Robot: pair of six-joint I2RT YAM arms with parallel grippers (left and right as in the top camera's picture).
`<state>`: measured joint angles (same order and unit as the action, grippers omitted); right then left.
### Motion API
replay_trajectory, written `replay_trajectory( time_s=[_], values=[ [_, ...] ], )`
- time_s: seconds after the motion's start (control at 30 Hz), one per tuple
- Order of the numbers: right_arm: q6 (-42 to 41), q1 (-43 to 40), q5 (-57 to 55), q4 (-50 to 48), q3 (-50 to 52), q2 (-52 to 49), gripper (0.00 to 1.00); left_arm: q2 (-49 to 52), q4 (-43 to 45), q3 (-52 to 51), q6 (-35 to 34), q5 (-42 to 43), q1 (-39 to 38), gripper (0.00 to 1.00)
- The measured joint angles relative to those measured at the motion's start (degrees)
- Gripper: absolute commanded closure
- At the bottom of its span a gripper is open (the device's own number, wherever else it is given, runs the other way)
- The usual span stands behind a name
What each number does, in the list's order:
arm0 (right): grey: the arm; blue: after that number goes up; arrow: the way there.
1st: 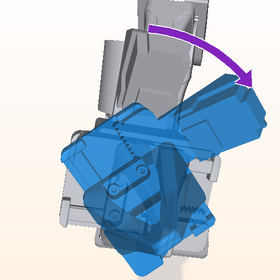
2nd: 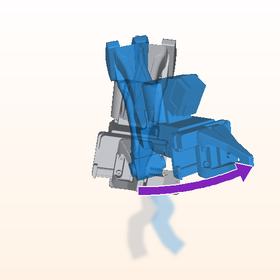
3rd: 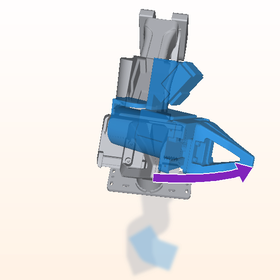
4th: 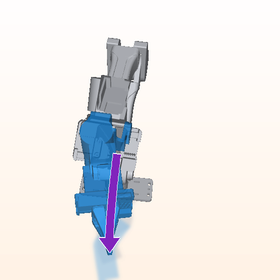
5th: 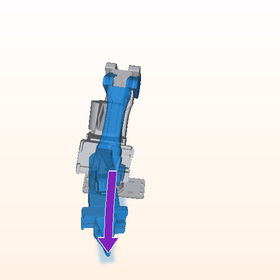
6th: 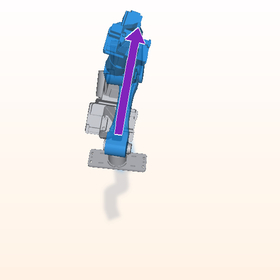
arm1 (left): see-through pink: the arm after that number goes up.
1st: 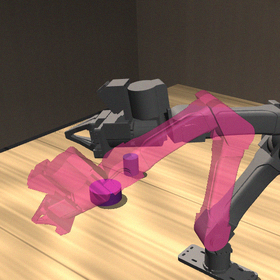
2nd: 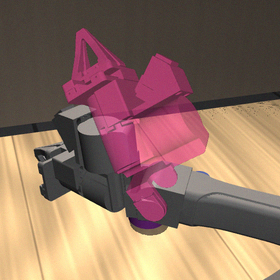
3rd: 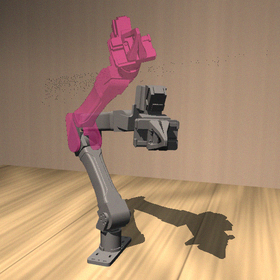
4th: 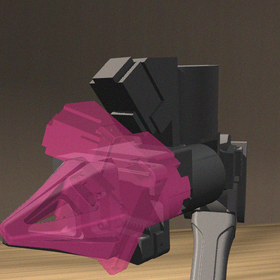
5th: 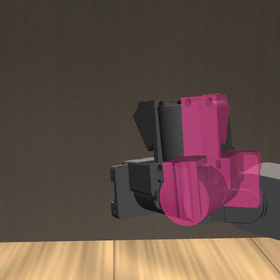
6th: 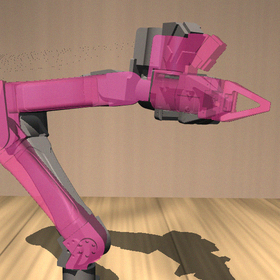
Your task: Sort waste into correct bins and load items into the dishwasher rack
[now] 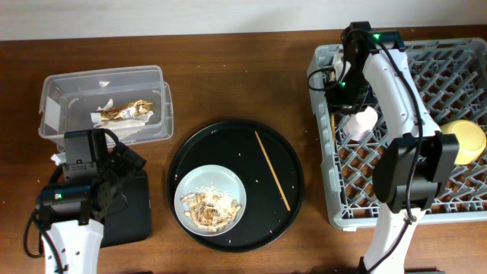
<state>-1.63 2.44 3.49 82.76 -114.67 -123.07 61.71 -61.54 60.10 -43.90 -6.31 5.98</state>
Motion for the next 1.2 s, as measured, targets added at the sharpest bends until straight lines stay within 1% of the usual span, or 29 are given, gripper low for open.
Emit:
replay_trajectory(
  time_s=[0.13, 0.27, 0.33, 0.37, 0.47, 0.57, 0.67, 0.77, 0.83, 1.0, 1.03, 1.07, 1.2],
  values=[
    [-1.86, 0.22, 1.36, 1.66, 0.09, 0.94, 0.64, 0.0, 0.0, 0.0, 0.0, -0.02, 0.0, 0.01],
    [-2.91, 1.99, 3.96, 3.21, 0.2, 6.49, 0.62, 0.0, 0.0, 0.0, 0.0, -0.02, 0.0, 0.01],
    [-3.39, 4.11, 4.83, 4.68, 0.2, 9.88, 0.6, 0.0, 0.0, 0.0, 0.0, -0.02, 0.0, 0.01],
    [-3.85, 7.67, 5.46, 6.45, 0.17, 12.79, 0.59, 0.0, -0.02, 0.0, 0.0, 0.0, 0.0, 0.01],
    [-4.35, 12.28, 5.95, 6.54, 0.35, 13.7, 0.59, 0.0, 0.0, 0.0, 0.0, 0.0, 0.0, 0.01],
    [-5.49, 18.18, 6.12, 2.27, 4.79, 13.66, 0.59, 0.0, 0.0, 0.0, 0.0, -0.02, 0.0, 0.01],
    [-7.15, 23.17, 5.99, -4.76, 12.07, 13.55, 0.58, 0.0, 0.0, 0.0, 0.0, -0.02, 0.0, 0.01],
    [-8.96, 26.21, 5.57, -11.72, 19.82, 13.27, 0.59, 0.0, -0.04, 0.0, 0.0, 0.0, 0.0, 0.01],
    [-10.25, 27.21, 5.42, -17.42, 25.38, 13.14, 0.62, 0.0, -0.04, 0.0, 0.0, -0.02, 0.0, 0.01],
    [-13.11, 27.34, 5.16, -28.22, 35.01, 12.96, 0.64, 0.0, -0.04, 0.0, 0.0, -0.02, 0.0, 0.01],
    [-13.35, 27.34, 5.16, -29.86, 36.59, 12.92, 0.65, 0.0, -0.04, 0.0, 0.0, -0.02, 0.0, 0.01],
    [-13.51, 27.34, 5.11, -31.54, 37.99, 12.92, 0.68, 0.0, -0.07, 0.0, 0.0, 0.0, 0.0, 0.01],
    [-14.51, 27.34, 4.98, -36.28, 42.71, 12.92, 0.69, 0.0, -0.04, 0.0, 0.0, -0.02, 0.0, 0.01]
  ],
)
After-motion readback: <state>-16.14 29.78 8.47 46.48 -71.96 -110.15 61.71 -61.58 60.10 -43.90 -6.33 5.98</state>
